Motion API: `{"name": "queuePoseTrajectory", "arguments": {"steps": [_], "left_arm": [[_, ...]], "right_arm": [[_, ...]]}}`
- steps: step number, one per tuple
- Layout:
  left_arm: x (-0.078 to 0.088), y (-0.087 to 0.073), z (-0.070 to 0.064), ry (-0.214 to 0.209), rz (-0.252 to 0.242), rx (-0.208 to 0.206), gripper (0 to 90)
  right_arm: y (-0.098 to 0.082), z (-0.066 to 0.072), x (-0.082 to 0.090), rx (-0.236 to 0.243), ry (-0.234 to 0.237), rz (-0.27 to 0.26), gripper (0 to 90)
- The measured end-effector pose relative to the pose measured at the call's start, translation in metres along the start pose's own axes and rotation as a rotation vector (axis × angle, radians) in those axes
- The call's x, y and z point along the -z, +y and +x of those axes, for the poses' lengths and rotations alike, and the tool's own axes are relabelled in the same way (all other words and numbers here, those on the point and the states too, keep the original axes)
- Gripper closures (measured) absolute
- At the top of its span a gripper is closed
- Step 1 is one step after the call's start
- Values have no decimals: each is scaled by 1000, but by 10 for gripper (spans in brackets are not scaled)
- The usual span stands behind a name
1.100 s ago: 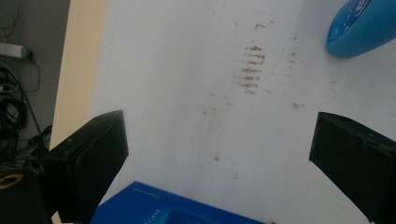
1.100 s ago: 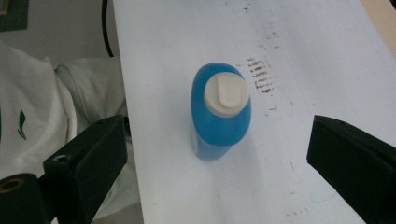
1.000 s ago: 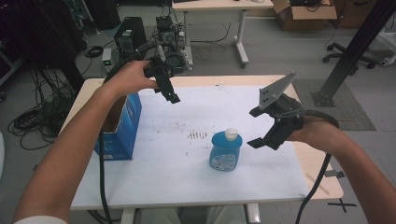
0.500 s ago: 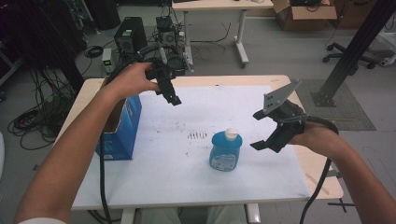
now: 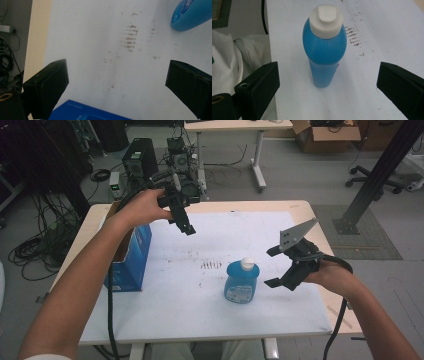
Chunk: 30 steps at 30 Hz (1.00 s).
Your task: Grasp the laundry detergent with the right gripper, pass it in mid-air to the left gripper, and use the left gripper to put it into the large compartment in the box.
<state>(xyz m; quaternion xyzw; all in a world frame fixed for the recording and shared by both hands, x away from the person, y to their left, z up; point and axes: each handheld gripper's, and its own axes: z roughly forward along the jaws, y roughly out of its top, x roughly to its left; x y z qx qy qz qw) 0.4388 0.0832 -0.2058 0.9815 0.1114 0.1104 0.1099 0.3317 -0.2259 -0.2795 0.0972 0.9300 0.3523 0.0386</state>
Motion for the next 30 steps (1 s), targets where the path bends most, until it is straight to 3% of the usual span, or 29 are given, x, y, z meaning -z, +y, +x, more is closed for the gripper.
{"name": "queuePoseTrajectory", "arguments": {"steps": [15, 30], "left_arm": [[-1, -1, -1, -2, 8, -4, 50], [-1, -1, -2, 1, 5, 4, 50]], "right_arm": [[-25, 3, -30, -14, 18, -83, 41], [-41, 1, -41, -37, 14, -185, 42]]}}
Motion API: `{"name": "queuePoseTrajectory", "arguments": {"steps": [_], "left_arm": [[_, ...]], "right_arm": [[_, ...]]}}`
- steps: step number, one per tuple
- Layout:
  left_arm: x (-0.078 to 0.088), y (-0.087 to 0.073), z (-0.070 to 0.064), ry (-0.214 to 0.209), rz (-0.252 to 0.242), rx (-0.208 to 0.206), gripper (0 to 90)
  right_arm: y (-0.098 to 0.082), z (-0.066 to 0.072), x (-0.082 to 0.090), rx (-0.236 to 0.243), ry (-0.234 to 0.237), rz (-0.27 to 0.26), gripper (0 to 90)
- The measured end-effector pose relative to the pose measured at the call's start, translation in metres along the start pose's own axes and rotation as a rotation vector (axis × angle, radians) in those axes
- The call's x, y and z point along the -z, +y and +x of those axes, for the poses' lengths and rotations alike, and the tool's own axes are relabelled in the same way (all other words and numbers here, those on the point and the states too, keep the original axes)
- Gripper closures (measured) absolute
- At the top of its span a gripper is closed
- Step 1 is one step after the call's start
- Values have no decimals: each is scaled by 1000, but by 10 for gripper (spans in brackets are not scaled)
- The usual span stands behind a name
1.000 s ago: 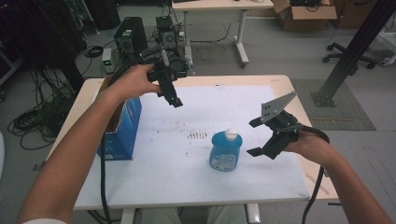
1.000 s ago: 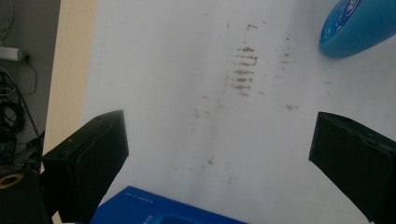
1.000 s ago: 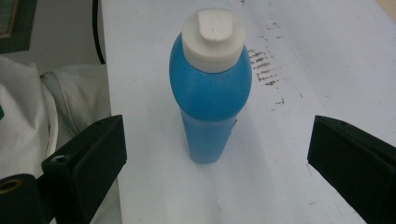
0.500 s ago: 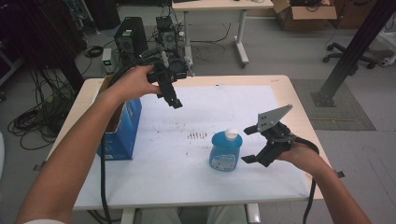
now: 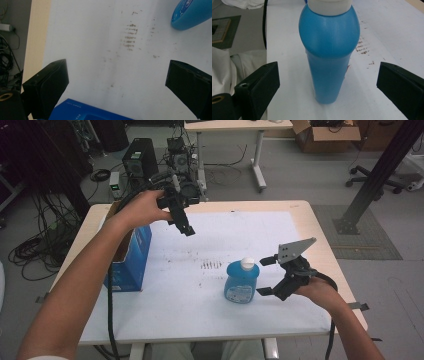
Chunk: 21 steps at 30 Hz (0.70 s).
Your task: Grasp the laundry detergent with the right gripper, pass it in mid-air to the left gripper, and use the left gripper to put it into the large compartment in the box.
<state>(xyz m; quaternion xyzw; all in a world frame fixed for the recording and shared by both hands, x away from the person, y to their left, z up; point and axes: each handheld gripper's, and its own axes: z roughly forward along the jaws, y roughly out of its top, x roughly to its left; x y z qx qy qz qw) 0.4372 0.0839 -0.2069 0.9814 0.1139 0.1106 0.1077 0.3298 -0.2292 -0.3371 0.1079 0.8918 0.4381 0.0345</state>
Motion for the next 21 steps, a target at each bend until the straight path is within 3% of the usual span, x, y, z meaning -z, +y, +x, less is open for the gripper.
{"name": "queuePoseTrajectory", "arguments": {"steps": [21], "left_arm": [[-2, 0, -1, -1, 11, 1, 50]], "right_arm": [[-16, 1, -5, -21, 3, -63, 43]]}}
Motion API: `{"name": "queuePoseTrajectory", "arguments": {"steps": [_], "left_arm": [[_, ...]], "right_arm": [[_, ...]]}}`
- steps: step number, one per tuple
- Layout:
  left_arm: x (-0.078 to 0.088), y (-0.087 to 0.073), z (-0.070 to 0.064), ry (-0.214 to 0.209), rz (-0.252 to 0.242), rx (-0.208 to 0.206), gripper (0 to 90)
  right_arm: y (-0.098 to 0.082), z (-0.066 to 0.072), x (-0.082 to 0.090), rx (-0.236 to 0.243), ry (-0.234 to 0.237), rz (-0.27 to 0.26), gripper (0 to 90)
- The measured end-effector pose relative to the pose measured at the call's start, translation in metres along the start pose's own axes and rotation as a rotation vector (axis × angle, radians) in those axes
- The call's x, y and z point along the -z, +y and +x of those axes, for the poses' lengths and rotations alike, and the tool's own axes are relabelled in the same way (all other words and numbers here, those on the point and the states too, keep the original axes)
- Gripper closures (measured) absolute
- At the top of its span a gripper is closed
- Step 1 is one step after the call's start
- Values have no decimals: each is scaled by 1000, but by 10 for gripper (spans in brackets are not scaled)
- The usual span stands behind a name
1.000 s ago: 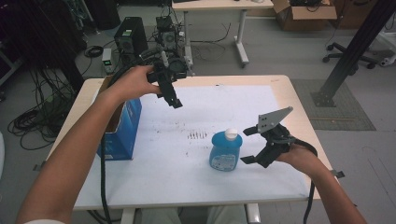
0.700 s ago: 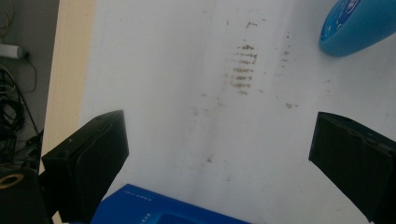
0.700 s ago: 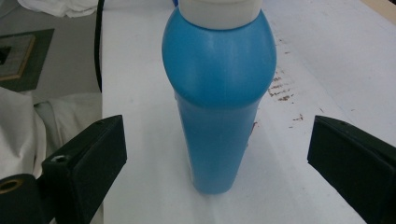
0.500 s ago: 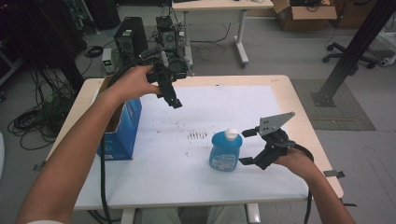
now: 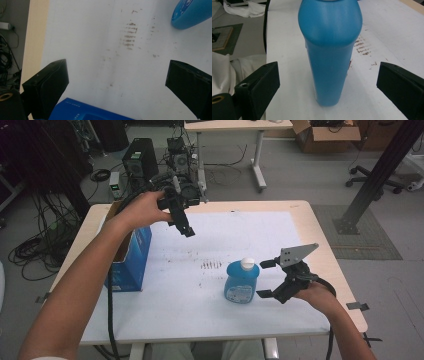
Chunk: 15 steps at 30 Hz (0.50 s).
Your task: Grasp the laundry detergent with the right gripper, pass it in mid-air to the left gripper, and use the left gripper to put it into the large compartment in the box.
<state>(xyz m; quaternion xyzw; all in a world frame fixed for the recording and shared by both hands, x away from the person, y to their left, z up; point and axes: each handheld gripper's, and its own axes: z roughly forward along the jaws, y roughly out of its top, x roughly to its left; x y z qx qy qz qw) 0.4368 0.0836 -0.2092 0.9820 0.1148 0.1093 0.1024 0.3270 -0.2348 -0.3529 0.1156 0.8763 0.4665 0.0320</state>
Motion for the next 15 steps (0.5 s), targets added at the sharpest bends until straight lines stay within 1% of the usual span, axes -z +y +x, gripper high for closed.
{"name": "queuePoseTrajectory", "arguments": {"steps": [2, 3, 9, 15], "left_arm": [[0, 0, 0, 1, -1, 0, 50], [0, 0, -1, 2, -7, 7, 50], [0, 0, -1, 3, -4, 5, 51], [1, 1, -1, 4, -3, 3, 50]], "right_arm": [[-1, 0, 0, -1, 0, -5, 44], [-3, 0, -1, -1, -3, -8, 43], [-7, 1, -4, -5, -3, -12, 44], [-11, 1, -6, -9, -2, -31, 45]]}}
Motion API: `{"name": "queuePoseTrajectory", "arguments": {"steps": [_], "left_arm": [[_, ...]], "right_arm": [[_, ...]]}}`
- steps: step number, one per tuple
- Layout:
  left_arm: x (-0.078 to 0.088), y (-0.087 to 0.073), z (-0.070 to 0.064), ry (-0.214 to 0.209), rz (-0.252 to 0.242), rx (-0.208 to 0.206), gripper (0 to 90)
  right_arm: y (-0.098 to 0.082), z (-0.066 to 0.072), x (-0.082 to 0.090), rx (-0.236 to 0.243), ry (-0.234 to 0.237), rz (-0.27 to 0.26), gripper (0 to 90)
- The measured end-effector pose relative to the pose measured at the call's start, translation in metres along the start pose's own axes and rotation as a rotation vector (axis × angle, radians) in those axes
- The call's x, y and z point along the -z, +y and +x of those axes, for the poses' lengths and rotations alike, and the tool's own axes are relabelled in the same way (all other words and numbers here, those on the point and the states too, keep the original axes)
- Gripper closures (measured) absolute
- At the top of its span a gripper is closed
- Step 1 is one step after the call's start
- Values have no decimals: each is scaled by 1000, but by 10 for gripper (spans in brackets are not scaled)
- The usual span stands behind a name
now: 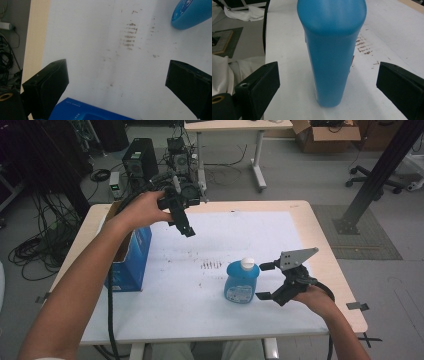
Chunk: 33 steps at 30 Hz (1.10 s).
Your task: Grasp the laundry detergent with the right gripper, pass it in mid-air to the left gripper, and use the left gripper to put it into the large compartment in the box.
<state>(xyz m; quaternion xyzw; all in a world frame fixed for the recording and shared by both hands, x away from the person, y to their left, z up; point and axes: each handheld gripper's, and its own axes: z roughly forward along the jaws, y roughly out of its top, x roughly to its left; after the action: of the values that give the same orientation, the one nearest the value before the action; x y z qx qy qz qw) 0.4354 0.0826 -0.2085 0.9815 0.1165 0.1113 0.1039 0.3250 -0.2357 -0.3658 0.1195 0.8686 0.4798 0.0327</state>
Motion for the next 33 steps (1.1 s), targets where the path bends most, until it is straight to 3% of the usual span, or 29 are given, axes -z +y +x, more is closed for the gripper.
{"name": "queuePoseTrajectory", "arguments": {"steps": [14, 33], "left_arm": [[0, 1, -1, 4, 0, 4, 50], [1, 1, -3, 4, 8, 0, 50]], "right_arm": [[-8, 0, -10, -5, -12, -36, 46], [-6, 1, -30, 0, -3, -41, 49]]}}
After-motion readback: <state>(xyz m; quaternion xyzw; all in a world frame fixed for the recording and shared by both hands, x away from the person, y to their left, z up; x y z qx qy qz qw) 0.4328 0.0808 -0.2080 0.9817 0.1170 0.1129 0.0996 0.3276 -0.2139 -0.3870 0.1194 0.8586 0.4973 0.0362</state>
